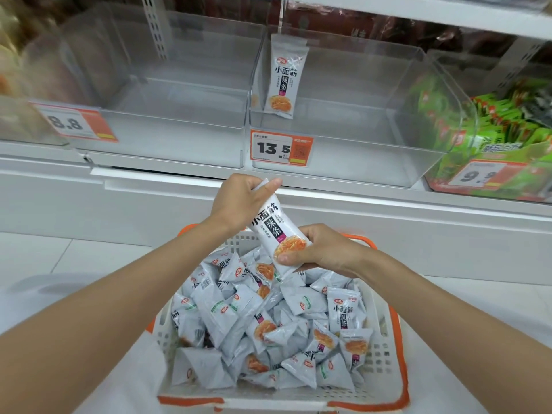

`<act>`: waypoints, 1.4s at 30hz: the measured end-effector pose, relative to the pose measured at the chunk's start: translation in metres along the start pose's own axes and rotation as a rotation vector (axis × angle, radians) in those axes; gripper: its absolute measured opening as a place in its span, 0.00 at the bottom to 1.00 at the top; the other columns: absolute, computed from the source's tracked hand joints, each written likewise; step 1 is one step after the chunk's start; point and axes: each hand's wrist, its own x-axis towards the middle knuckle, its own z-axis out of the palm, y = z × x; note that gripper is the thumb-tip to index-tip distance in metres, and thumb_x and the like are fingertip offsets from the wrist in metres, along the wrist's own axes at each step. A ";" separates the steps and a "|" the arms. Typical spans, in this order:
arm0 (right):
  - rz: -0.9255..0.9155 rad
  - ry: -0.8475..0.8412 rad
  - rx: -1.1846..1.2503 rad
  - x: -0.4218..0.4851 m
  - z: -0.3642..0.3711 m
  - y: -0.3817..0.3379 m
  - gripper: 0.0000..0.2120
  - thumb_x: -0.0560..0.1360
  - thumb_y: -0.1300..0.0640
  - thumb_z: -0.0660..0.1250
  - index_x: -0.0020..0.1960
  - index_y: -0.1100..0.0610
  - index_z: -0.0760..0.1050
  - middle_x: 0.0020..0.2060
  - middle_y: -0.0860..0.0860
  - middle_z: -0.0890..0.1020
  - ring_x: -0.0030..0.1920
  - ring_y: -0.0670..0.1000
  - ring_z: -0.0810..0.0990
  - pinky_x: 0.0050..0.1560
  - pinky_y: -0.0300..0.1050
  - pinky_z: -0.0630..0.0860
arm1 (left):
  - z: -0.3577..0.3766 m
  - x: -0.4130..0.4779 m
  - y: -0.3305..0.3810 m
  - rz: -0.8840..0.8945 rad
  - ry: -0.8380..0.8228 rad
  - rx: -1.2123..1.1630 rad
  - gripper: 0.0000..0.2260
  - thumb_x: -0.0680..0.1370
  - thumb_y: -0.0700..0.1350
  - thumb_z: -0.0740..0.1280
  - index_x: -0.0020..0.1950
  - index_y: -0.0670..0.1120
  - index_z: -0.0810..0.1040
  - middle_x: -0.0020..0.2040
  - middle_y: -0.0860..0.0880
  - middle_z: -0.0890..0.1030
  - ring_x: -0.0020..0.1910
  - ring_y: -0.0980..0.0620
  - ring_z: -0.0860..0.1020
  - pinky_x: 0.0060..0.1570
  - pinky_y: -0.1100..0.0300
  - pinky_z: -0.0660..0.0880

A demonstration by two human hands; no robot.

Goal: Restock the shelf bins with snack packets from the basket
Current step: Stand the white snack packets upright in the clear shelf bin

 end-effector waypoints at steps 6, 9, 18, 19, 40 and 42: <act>-0.043 0.051 -0.046 -0.001 -0.001 -0.009 0.16 0.74 0.62 0.73 0.61 0.61 0.77 0.51 0.52 0.85 0.51 0.50 0.84 0.55 0.42 0.79 | -0.005 -0.003 0.017 0.155 -0.051 0.208 0.26 0.72 0.65 0.68 0.29 0.44 0.72 0.24 0.50 0.72 0.24 0.49 0.68 0.28 0.57 0.65; -0.093 0.117 0.003 -0.005 -0.011 -0.016 0.15 0.74 0.63 0.72 0.60 0.60 0.78 0.51 0.54 0.85 0.52 0.52 0.85 0.56 0.44 0.80 | -0.017 -0.001 0.034 0.048 -0.086 -0.077 0.19 0.68 0.66 0.67 0.44 0.52 0.81 0.38 0.55 0.83 0.37 0.57 0.82 0.34 0.63 0.75; -0.304 0.344 0.189 -0.010 -0.041 -0.057 0.14 0.75 0.47 0.69 0.50 0.58 0.84 0.49 0.60 0.85 0.49 0.57 0.78 0.56 0.54 0.71 | -0.041 0.035 0.099 0.124 -0.183 -0.221 0.15 0.72 0.40 0.75 0.57 0.39 0.80 0.41 0.49 0.85 0.39 0.57 0.83 0.42 0.60 0.81; -0.314 0.365 0.183 -0.008 -0.046 -0.066 0.13 0.76 0.48 0.69 0.49 0.58 0.84 0.48 0.61 0.84 0.47 0.58 0.77 0.53 0.52 0.71 | -0.042 0.044 0.106 0.141 -0.157 -0.190 0.16 0.71 0.42 0.76 0.58 0.40 0.80 0.42 0.47 0.85 0.39 0.56 0.83 0.42 0.59 0.81; -0.244 0.617 -0.163 0.145 -0.132 -0.171 0.10 0.75 0.58 0.71 0.54 0.62 0.79 0.46 0.57 0.84 0.39 0.50 0.79 0.42 0.40 0.78 | -0.061 0.244 0.119 0.203 -0.123 0.771 0.30 0.74 0.60 0.70 0.72 0.49 0.69 0.68 0.47 0.74 0.63 0.46 0.74 0.59 0.56 0.72; -0.186 0.627 -0.233 0.158 -0.133 -0.172 0.11 0.75 0.57 0.72 0.54 0.62 0.79 0.50 0.57 0.84 0.45 0.53 0.81 0.53 0.48 0.80 | -0.059 0.250 0.118 0.211 -0.123 0.812 0.28 0.73 0.60 0.71 0.70 0.50 0.71 0.64 0.48 0.77 0.58 0.47 0.76 0.52 0.57 0.72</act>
